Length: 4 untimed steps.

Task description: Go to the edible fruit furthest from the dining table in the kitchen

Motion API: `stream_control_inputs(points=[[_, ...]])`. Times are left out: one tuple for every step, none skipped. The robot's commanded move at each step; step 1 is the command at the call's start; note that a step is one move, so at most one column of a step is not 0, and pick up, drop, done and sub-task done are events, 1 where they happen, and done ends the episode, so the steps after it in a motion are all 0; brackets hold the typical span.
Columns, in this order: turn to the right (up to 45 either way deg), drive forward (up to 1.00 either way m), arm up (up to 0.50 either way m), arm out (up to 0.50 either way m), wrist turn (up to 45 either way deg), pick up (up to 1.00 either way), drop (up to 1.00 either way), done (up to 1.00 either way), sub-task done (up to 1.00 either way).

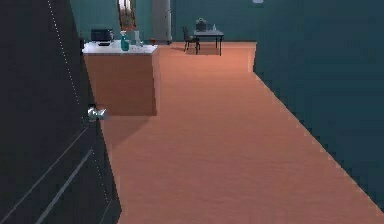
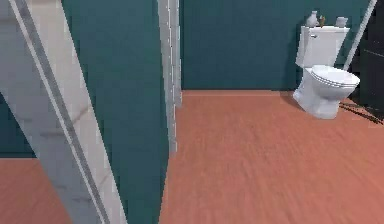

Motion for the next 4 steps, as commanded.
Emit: stream_control_inputs(points=[[0.0, 1.0, 0.0, 0.0, 0.0, 0.0, 0.0, 0.0, 0.0], [0.0, 1.0, 0.0, 0.0, 0.0, 0.0, 0.0, 0.0, 0.0], [0.0, 1.0, 0.0, 0.0, 0.0, 0.0, 0.0, 0.0, 0.0], [3.0, 0.0, 0.0, 0.0, 0.0, 0.0, 0.0, 0.0, 0.0]])
